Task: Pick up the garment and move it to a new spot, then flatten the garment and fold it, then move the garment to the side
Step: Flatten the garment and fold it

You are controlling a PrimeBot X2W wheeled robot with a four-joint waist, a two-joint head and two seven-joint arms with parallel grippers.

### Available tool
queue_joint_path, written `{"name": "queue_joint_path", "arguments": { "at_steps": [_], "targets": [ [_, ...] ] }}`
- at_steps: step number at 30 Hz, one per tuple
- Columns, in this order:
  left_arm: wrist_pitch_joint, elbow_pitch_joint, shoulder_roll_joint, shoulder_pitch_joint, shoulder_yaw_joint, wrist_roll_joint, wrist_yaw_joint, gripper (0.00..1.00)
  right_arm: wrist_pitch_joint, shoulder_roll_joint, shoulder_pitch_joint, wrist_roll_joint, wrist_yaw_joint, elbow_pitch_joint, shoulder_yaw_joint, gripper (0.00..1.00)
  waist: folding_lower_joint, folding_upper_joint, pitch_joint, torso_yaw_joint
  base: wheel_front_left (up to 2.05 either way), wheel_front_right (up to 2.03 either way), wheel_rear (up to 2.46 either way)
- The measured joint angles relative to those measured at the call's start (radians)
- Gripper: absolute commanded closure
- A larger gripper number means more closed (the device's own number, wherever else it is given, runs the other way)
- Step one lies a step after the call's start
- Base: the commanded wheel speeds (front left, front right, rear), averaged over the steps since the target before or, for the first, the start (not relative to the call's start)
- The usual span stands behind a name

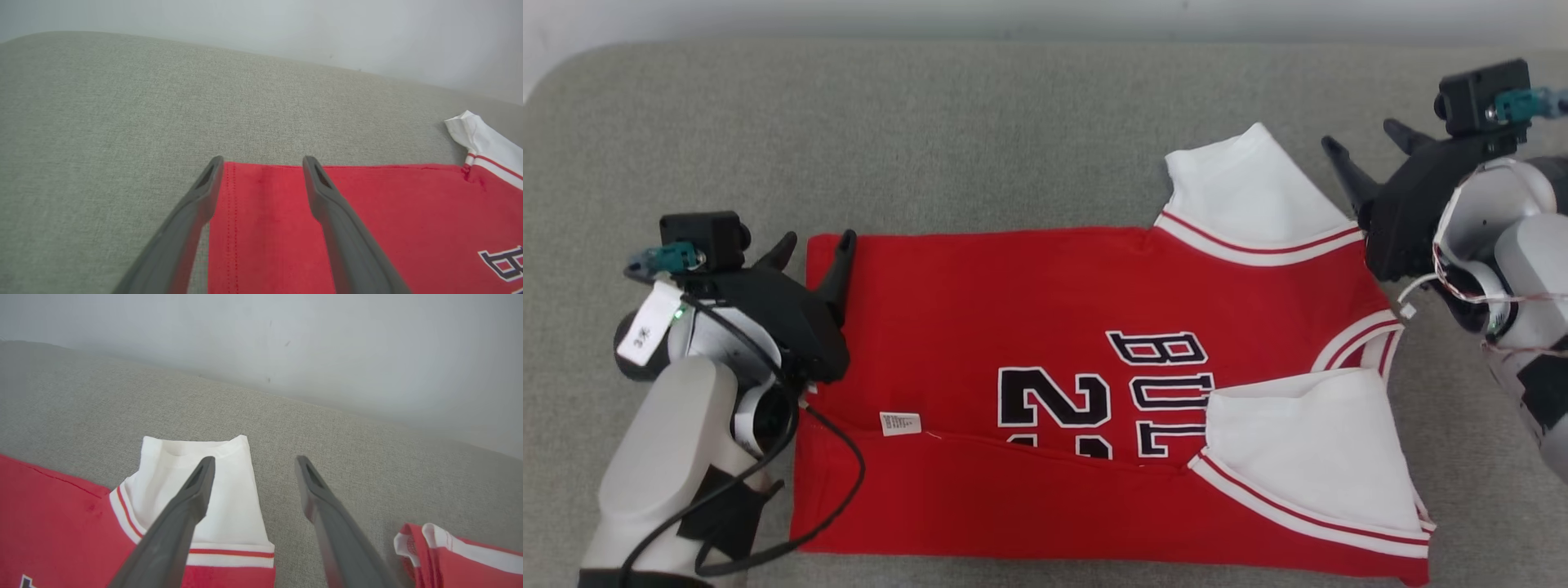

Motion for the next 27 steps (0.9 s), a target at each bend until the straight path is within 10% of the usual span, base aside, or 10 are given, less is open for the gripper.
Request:
{"name": "queue_joint_path", "arguments": {
  "at_steps": [27],
  "targets": [
    [-0.027,0.293,-0.093,-0.196,-0.033,-0.004,-0.035,0.0,0.022,0.082,-0.252,-0.078,0.07,0.422,0.082,0.0,-0.0003,-0.0001,0.134,0.1,0.0,0.0,0.0]
  ]
}}
